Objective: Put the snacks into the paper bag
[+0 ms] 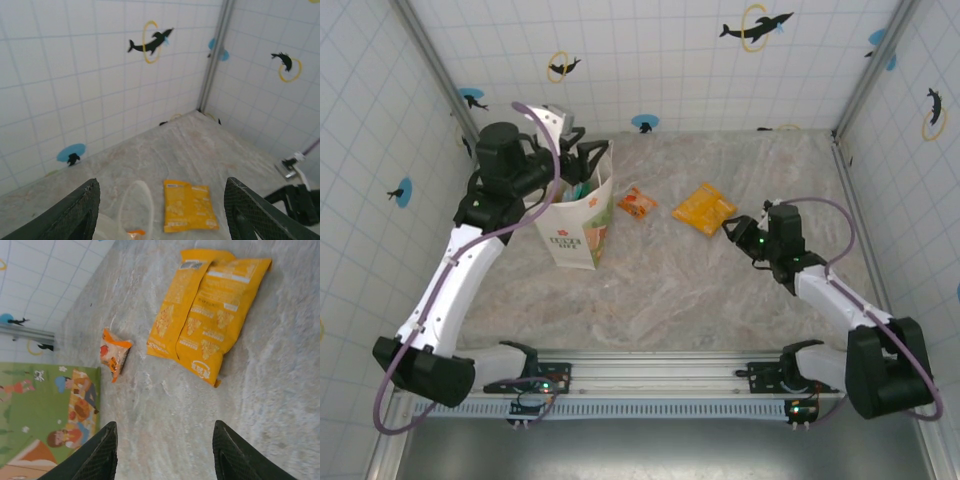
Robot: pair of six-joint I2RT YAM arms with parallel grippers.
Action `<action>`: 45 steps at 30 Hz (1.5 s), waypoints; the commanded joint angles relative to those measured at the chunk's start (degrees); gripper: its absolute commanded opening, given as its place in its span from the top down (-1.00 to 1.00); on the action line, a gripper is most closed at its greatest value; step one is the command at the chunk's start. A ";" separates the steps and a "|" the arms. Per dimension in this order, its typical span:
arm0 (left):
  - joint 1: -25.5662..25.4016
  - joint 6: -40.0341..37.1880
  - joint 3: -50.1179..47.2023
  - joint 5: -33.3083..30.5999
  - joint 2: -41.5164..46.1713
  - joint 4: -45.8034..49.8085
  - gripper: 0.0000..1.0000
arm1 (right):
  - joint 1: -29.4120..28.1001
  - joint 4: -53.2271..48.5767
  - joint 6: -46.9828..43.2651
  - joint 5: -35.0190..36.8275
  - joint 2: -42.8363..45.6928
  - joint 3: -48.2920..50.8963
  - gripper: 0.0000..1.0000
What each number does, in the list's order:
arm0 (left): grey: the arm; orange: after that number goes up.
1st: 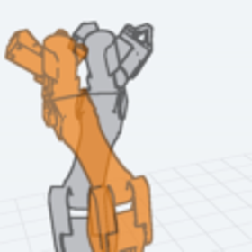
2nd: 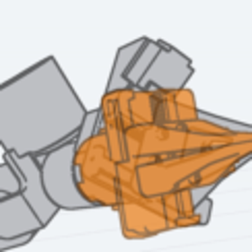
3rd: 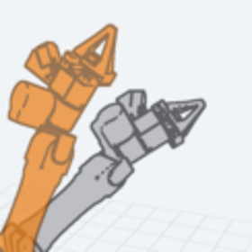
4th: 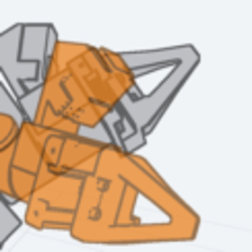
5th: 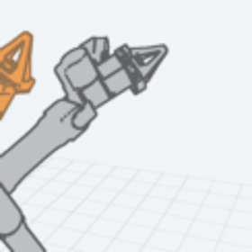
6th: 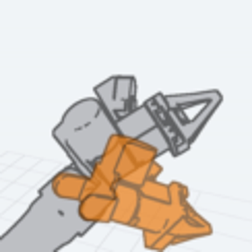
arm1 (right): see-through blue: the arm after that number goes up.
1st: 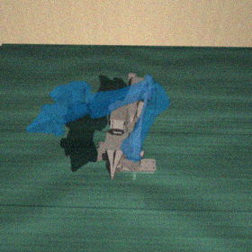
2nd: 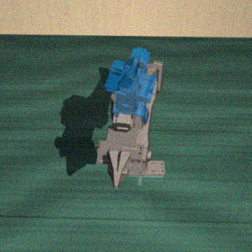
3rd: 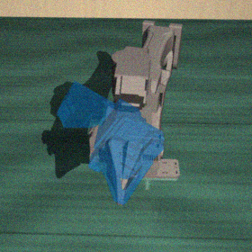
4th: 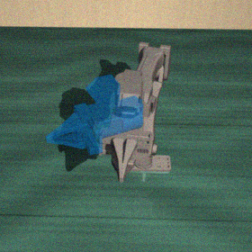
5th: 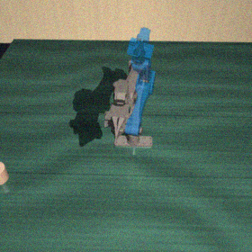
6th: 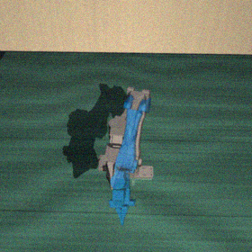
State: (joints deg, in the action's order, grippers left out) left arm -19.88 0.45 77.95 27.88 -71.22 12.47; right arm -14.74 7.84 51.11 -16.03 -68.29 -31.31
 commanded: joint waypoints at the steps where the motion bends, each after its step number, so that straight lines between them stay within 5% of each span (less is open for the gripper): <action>1: -0.92 -4.40 2.12 2.45 -0.93 2.99 -0.33 | 0.42 7.35 8.52 -3.83 -3.16 0.78 -0.03; 28: -1.75 -4.05 1.51 0.61 -3.00 2.43 -0.34 | 0.74 28.50 19.61 -3.12 -29.13 -0.67 0.08; 45: -1.75 -4.23 3.67 -1.46 -5.39 3.08 -0.34 | 0.86 36.54 22.09 -4.93 -41.38 -6.69 0.44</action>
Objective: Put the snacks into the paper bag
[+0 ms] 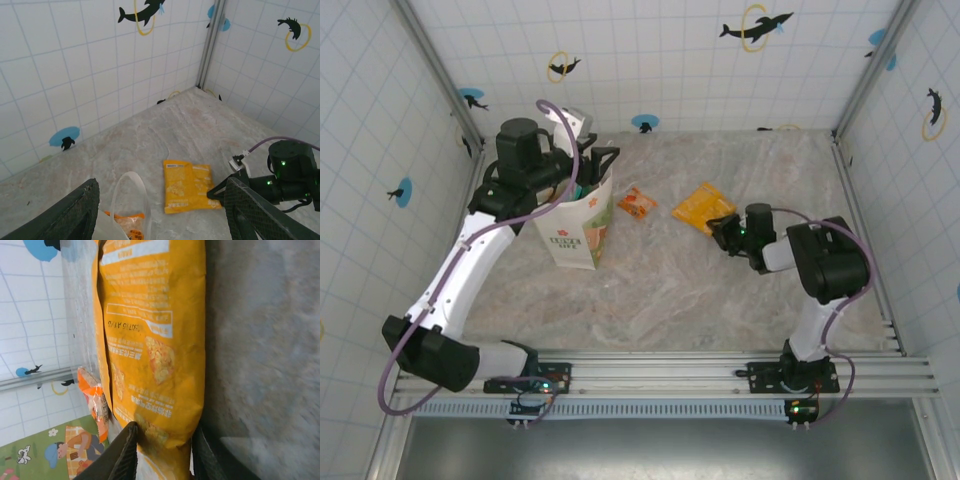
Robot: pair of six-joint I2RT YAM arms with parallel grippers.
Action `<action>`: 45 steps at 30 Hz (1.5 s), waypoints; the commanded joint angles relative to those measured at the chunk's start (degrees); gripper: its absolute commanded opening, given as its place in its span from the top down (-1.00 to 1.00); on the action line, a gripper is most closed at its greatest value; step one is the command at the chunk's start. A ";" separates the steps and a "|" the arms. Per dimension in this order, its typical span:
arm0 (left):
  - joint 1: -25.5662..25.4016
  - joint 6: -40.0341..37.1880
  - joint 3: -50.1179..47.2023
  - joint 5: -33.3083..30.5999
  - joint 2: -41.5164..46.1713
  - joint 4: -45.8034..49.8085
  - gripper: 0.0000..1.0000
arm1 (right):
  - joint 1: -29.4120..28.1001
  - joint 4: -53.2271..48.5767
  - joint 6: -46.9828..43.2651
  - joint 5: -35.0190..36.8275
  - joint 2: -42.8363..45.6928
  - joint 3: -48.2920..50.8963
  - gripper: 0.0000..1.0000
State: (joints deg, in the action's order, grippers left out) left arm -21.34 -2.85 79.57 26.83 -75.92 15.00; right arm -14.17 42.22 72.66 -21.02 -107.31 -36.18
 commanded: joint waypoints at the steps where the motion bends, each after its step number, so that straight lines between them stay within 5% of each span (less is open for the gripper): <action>1: -0.33 -0.93 2.23 -0.54 -0.93 0.57 -0.34 | 0.41 2.33 0.51 -0.14 -2.91 -2.19 0.49; 9: -0.29 -0.99 2.61 -0.85 -1.51 1.12 -0.34 | 0.08 0.66 -3.54 0.68 -0.72 -2.49 0.94; 28: -0.31 -4.48 -1.48 2.45 2.12 -0.49 -0.34 | -0.80 -30.18 -31.89 0.76 26.43 -2.14 1.00; 36: -5.12 -17.49 -8.71 1.24 5.35 -3.30 -0.35 | -0.25 -40.66 -37.17 -4.99 35.53 -7.45 1.00; 45: -14.56 -32.27 -14.70 -8.75 6.77 -8.33 -0.45 | -0.40 -46.35 -28.03 -11.28 38.83 -15.54 1.00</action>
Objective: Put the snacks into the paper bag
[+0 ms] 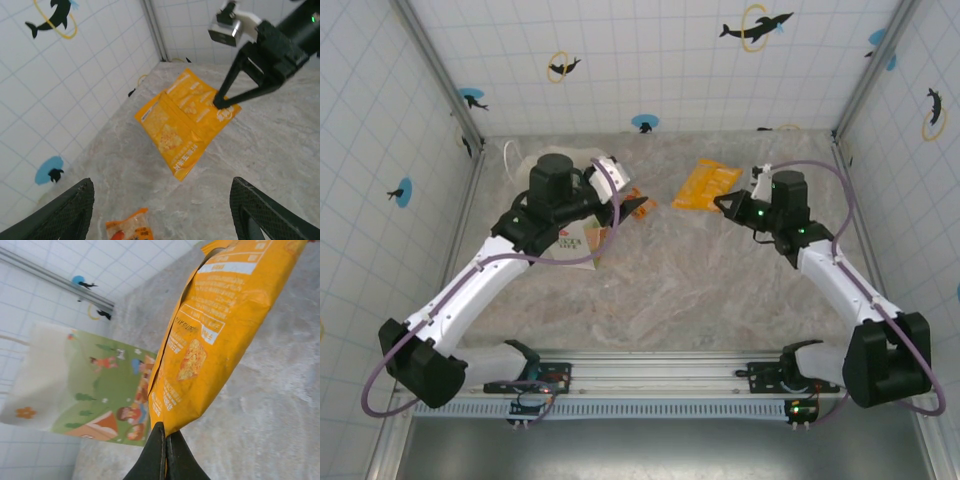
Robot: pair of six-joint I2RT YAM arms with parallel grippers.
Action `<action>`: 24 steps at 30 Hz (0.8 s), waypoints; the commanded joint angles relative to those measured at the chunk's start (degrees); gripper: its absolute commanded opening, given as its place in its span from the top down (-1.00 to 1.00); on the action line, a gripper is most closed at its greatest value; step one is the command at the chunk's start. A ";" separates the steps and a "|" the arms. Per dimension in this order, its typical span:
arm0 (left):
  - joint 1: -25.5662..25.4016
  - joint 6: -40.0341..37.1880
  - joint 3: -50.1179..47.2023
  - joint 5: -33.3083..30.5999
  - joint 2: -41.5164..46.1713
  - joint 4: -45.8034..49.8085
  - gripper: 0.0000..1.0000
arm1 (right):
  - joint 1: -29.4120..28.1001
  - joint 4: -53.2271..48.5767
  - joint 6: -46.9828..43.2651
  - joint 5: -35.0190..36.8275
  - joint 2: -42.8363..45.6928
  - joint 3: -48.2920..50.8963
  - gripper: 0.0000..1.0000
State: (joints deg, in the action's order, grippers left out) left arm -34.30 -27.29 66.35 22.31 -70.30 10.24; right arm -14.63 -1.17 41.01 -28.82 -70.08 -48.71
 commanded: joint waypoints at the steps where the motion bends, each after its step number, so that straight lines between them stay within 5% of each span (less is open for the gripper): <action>1: -2.62 -9.30 -2.17 -5.84 1.07 -4.33 -0.46 | -0.03 -2.79 5.15 -4.22 1.85 -3.43 1.00; 6: -6.47 -14.46 -4.78 -12.65 -0.11 -8.03 -0.48 | -1.43 -3.09 9.77 -5.21 3.21 -5.42 1.00; 24: -13.37 -23.21 -4.22 -21.05 -8.55 -11.51 -0.56 | -7.20 -3.31 17.23 -5.20 4.76 -9.65 1.00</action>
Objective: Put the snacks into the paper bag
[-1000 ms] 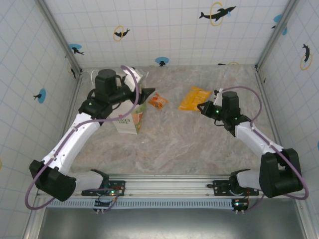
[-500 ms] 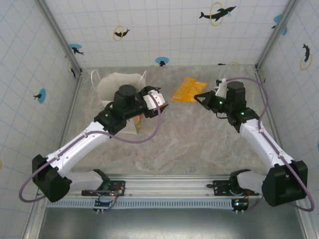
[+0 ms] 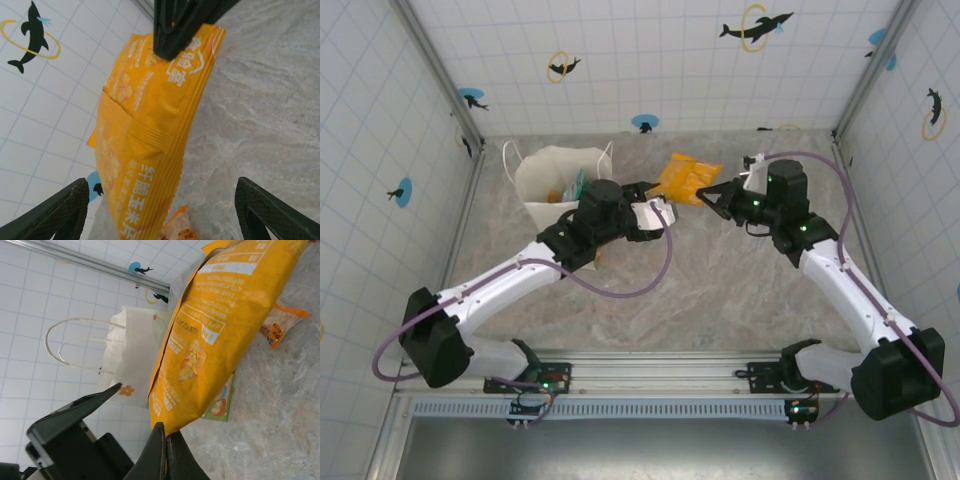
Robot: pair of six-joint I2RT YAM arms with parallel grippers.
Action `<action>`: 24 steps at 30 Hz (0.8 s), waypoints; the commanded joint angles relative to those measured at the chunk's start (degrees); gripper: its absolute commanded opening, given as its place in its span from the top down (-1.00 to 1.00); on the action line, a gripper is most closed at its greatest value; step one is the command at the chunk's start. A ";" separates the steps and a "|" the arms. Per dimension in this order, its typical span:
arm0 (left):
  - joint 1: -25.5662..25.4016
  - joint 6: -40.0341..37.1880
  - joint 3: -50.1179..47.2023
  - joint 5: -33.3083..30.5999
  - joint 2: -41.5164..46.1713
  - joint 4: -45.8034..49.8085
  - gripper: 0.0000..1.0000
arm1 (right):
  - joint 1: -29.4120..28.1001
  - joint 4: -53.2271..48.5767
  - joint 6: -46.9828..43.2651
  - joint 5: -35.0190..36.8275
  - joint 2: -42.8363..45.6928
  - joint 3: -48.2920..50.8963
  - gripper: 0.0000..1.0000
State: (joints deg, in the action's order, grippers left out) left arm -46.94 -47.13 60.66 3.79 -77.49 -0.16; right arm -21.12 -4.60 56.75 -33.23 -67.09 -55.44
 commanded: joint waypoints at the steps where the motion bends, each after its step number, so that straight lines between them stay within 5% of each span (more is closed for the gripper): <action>1: -1.02 -3.85 1.39 -3.18 -1.75 -1.45 -0.56 | -0.92 0.35 1.74 -0.86 1.77 -3.12 1.00; 16: -3.15 -5.60 0.82 -13.05 -5.78 -13.21 -0.52 | -3.13 -0.32 2.49 -1.92 2.05 -3.52 1.00; 24: -3.42 -5.73 1.29 -10.20 -5.96 -11.44 -0.06 | -3.24 -0.37 2.67 -2.17 1.96 -3.68 1.00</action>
State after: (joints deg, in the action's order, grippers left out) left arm -49.89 -52.42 60.69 -7.64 -83.02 -11.38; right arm -24.05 -4.99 59.18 -34.52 -66.63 -56.69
